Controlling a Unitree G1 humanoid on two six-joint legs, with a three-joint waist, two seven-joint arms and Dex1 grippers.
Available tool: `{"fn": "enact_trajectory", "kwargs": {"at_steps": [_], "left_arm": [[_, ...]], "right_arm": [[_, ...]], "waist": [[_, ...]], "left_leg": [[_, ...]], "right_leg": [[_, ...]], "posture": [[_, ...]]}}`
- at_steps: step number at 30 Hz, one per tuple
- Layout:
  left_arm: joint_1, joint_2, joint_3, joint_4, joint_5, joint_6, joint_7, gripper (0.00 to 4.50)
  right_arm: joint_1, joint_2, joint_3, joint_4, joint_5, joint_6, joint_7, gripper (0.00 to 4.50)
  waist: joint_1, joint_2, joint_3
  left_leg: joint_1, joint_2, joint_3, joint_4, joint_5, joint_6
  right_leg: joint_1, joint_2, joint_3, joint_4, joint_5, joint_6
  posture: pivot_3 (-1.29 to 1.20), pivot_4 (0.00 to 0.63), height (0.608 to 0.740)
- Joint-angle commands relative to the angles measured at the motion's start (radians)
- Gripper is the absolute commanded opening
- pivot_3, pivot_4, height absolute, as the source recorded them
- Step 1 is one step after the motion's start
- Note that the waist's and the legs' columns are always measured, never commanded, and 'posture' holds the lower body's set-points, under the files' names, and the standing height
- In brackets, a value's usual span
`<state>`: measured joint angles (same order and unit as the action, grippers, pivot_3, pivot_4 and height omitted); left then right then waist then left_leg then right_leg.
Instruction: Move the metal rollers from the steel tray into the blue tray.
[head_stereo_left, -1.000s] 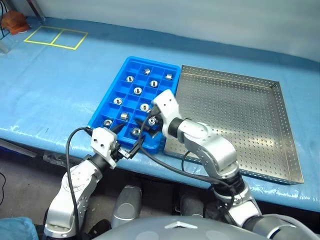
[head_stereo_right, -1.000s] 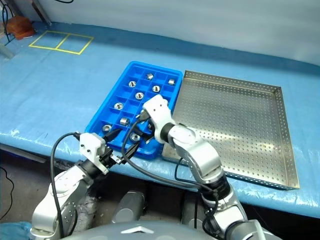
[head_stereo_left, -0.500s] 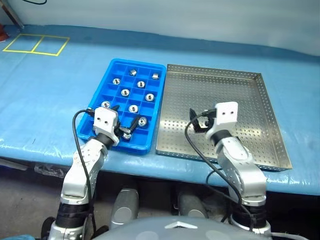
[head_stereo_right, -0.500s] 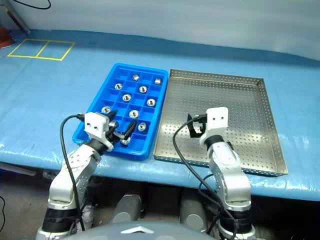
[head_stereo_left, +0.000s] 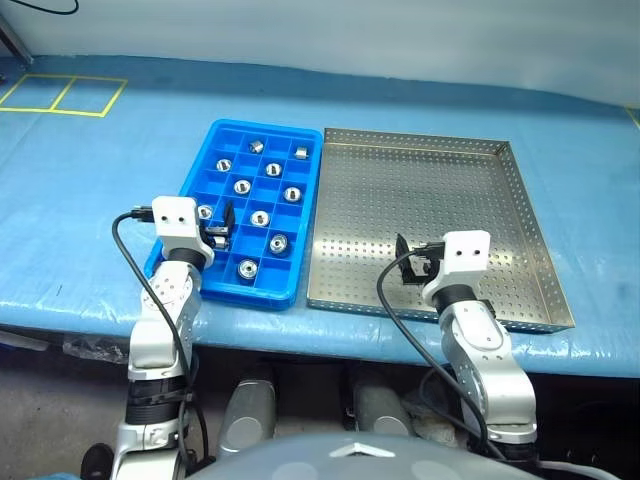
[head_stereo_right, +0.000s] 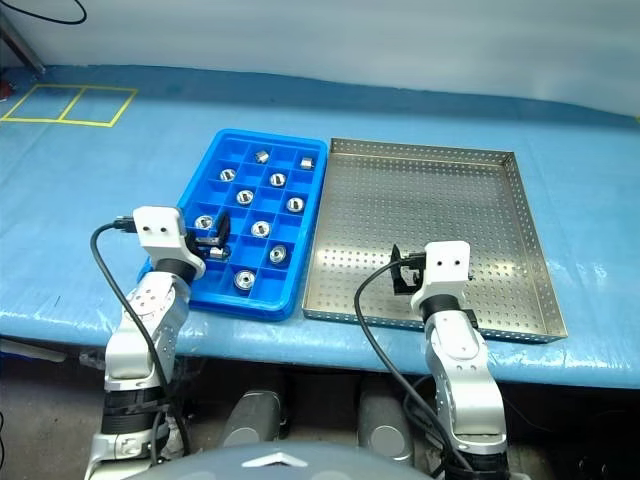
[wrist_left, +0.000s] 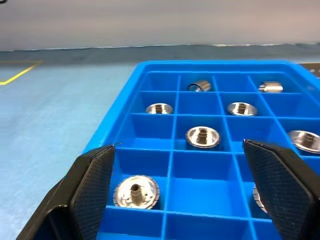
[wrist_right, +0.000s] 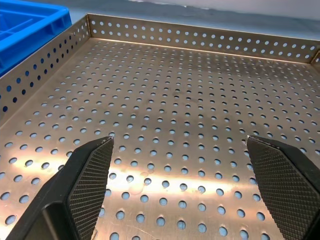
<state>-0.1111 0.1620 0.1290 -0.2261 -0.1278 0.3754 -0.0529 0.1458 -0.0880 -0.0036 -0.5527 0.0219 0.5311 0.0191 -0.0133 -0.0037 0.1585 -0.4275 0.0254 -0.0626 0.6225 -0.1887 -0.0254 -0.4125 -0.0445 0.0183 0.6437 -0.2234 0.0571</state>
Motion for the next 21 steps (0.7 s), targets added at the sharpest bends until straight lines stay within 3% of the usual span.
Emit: {"fn": "enact_trajectory", "kwargs": {"at_steps": [1,21], "left_arm": [[-0.027,-0.004,0.015,0.005,0.006,-0.043,0.011,4.5],[-0.024,-0.003,-0.02,0.022,0.043,-0.092,0.003,4.5]], "right_arm": [[0.007,0.002,-0.002,-0.012,-0.013,-0.038,-0.009,4.49],[0.027,0.022,0.02,-0.009,-0.039,-0.05,-0.018,4.49]], "waist": [[0.0,0.0,0.0],[-0.005,0.0,0.0]], "left_leg": [[0.0,0.0,0.0,0.0,0.0,0.0],[0.0,0.0,0.001,0.001,0.0,0.0]], "right_leg": [[0.0,0.0,0.0,0.0,0.0,0.0],[0.0,0.0,0.001,0.001,0.001,0.0]], "posture": [[-0.01,0.15,0.74],[0.0,0.15,0.74]]}}
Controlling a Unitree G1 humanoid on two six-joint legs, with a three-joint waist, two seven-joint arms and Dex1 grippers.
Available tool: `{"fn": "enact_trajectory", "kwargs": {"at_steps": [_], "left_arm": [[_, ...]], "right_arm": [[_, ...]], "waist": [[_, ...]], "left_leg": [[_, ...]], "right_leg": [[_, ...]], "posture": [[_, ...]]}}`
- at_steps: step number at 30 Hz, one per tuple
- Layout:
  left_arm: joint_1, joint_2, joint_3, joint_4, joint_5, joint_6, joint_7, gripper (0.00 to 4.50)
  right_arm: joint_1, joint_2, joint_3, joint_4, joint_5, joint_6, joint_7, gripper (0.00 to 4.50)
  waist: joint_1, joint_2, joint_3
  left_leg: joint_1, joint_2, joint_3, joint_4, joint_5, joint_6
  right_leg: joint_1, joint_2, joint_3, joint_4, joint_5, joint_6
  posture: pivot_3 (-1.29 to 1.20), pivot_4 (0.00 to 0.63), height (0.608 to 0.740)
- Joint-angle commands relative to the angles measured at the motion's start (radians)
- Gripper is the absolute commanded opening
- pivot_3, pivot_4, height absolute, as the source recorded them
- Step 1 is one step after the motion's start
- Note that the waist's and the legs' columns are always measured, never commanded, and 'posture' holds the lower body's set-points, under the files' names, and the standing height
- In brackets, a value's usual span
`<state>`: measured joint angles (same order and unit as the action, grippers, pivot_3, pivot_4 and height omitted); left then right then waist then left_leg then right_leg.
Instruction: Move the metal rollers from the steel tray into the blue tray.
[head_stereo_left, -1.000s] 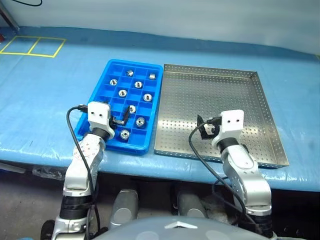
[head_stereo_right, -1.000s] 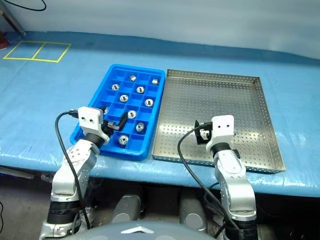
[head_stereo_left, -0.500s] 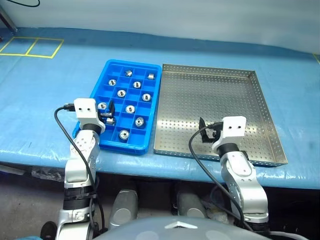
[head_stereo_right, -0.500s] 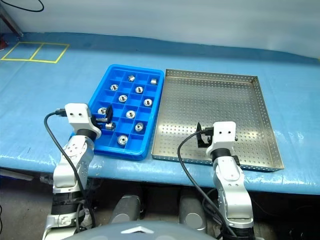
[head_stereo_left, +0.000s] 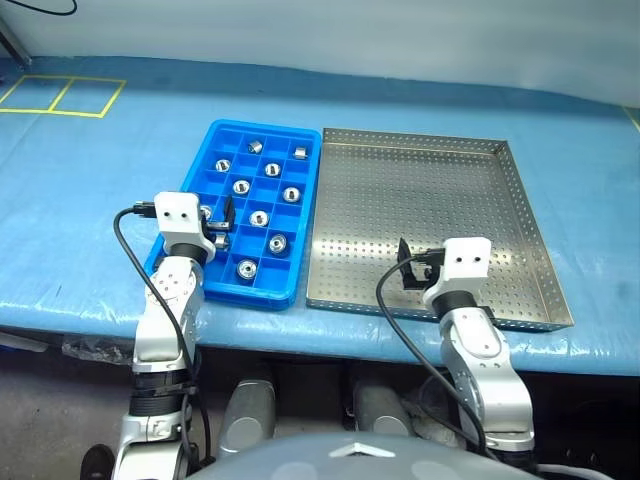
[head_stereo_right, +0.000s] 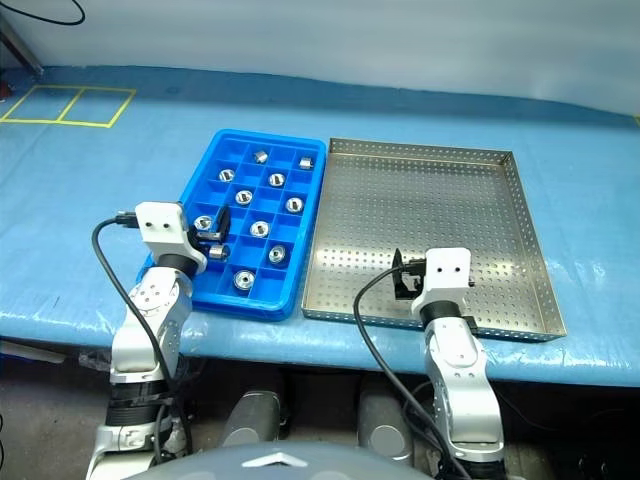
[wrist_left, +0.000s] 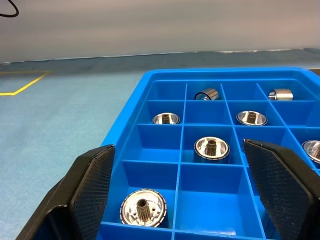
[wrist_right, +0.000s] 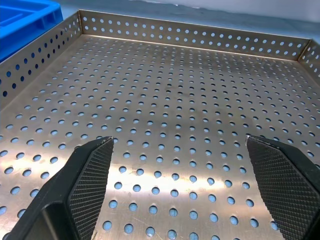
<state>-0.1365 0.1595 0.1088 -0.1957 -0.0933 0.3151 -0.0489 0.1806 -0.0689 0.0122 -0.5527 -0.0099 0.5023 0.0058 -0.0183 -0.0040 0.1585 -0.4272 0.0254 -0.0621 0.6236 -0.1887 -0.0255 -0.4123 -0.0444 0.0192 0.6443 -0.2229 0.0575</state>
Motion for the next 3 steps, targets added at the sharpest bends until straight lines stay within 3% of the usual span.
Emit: {"fn": "enact_trajectory", "kwargs": {"at_steps": [1,3], "left_arm": [[0.002,-0.001,0.0,-0.01,0.01,-0.033,0.0,4.5],[0.004,-0.003,0.0,-0.01,0.011,-0.035,0.001,4.5]], "right_arm": [[-0.009,0.002,0.006,-0.009,-0.009,-0.02,-0.004,4.49],[-0.014,0.0,0.005,-0.008,-0.01,-0.017,-0.002,4.49]], "waist": [[0.0,0.0,0.0],[0.001,0.0,0.0]], "left_leg": [[0.0,0.0,0.0,0.0,0.0,0.0],[0.0,0.0,0.0,0.0,0.0,0.0]], "right_leg": [[0.0,0.0,0.0,0.0,0.0,0.0],[0.0,0.0,0.0,0.0,0.0,0.0]], "posture": [[0.0,0.15,0.74],[0.0,0.15,0.74]]}}
